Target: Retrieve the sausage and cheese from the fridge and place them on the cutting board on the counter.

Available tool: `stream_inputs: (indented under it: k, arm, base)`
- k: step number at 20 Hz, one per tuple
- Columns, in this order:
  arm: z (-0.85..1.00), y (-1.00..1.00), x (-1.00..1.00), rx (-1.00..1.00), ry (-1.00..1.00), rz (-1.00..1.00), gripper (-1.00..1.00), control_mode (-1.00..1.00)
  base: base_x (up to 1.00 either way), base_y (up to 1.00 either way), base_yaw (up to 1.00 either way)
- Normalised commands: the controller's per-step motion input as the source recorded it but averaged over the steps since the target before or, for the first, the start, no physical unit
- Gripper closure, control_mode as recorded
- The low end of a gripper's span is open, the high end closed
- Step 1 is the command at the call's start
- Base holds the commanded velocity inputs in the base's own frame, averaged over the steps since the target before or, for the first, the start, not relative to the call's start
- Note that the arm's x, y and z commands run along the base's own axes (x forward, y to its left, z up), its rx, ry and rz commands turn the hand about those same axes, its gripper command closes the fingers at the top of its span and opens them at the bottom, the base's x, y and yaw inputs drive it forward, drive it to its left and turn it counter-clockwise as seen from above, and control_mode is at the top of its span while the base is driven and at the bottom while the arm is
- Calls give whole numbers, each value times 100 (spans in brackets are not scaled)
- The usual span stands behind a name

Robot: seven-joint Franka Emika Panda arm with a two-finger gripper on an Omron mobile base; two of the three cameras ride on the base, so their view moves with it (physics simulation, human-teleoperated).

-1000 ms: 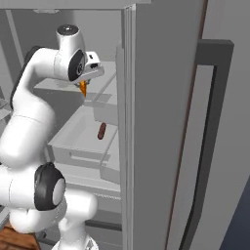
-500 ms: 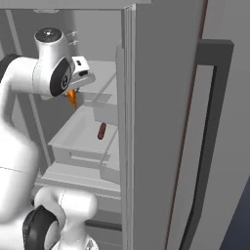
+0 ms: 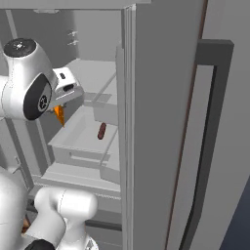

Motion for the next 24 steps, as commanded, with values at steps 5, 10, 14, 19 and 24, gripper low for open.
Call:
stream_inputs:
  k: [5, 10, 14, 19, 24]
  arm:
    - [3, -4, -41, 0, 0, -3, 100, -100]
    - [0, 0, -21, 0, 0, 0, 100, -100]
    - [0, 0, -17, 0, 0, 0, 100, 100]
    - [0, 0, 0, 0, 0, 0, 100, 100]
    - [0, 0, 0, 0, 0, 0, 100, 100]
  base:
    - [0, 0, 0]
    - [0, 0, 0]
    - [-9, 0, 0]
    - [-62, 0, 0]
    - [-92, 0, 0]
